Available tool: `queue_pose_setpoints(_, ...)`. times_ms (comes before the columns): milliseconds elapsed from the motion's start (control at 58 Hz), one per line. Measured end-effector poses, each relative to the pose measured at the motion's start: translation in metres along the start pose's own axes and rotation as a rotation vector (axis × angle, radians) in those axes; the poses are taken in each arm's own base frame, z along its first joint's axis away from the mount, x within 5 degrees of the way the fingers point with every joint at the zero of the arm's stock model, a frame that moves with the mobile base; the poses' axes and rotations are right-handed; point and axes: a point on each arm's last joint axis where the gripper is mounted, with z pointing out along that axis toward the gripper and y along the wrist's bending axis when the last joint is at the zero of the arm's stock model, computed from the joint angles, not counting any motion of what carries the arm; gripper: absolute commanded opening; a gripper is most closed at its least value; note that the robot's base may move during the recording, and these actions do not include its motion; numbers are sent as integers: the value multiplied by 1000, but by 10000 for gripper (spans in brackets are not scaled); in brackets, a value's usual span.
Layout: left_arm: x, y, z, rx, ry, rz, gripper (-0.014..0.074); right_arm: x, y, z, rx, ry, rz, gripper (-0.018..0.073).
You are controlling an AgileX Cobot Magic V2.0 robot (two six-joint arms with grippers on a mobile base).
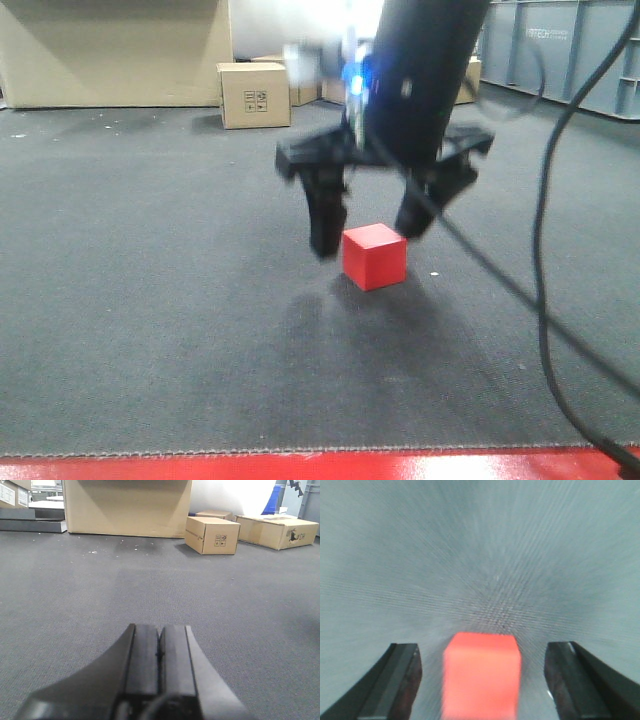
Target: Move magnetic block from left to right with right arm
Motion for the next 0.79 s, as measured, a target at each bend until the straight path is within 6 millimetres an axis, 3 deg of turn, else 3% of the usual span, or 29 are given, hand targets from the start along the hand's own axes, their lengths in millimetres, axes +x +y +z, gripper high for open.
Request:
queue_pose_setpoints(190,0,0,0,0,0,0,-126,2,0,-58,-25,-137,-2,262)
queue_pose_setpoints(362,0,0,0,0,0,0,-126,32,-5,-114,-40,-273,-11,69)
queue_pose_setpoints(500,0,0,0,0,0,0,-126,67,-12,-152,-50,-402,-23,63)
queue_pose_setpoints(793,0,0,0,0,0,0,-126,161,-30,-191,-74,-696,-51,63)
